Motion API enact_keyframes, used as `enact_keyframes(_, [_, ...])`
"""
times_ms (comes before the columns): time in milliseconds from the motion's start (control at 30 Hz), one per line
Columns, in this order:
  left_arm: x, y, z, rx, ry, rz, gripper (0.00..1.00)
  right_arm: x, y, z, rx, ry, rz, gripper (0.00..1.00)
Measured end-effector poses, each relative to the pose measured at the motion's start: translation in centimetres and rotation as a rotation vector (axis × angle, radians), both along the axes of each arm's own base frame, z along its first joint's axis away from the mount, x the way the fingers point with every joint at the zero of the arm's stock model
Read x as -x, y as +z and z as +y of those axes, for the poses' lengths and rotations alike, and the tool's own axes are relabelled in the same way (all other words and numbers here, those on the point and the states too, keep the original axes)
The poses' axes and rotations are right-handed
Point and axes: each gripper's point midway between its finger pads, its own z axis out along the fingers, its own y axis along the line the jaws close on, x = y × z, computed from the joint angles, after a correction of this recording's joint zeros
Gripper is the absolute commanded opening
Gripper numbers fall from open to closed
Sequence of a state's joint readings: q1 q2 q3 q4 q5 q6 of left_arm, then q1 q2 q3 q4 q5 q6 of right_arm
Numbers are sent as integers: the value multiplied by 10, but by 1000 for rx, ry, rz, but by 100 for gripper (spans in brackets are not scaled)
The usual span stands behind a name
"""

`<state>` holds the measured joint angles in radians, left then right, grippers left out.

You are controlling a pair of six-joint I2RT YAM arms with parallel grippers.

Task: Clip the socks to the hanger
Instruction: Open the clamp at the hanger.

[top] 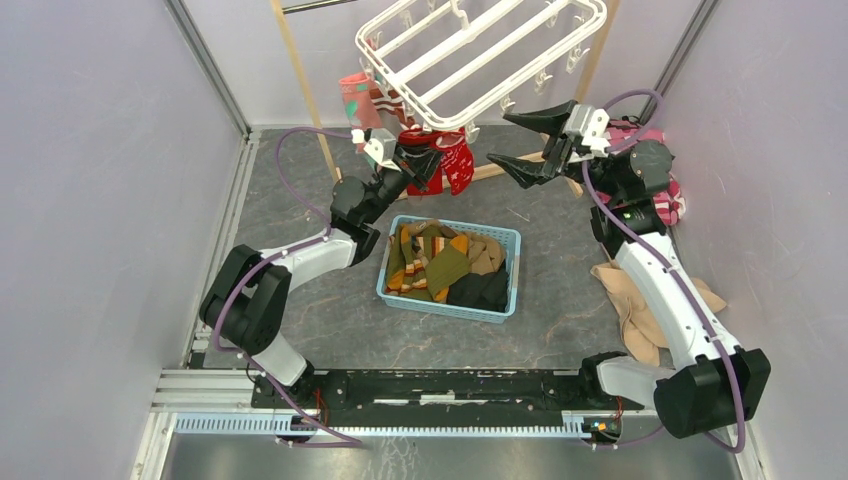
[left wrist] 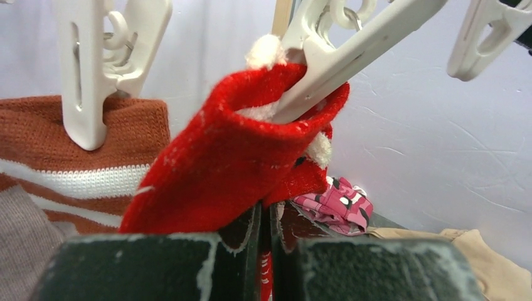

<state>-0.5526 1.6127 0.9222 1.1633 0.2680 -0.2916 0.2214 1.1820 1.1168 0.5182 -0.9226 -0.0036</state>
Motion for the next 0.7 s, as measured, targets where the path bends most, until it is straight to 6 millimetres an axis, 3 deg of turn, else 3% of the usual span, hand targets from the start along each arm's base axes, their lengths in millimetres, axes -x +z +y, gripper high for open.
enact_keyframes(333, [1,-2,1,14,-11,15,2,12,3,26,-22,99,27,72])
enact_keyframes(500, [2,-3,2,12,-17,14,2,9,0,41,-23,105,47,72])
enact_keyframes(700, [4,-3,1,9,-27,13,2,-3,3,43,-37,64,52,72])
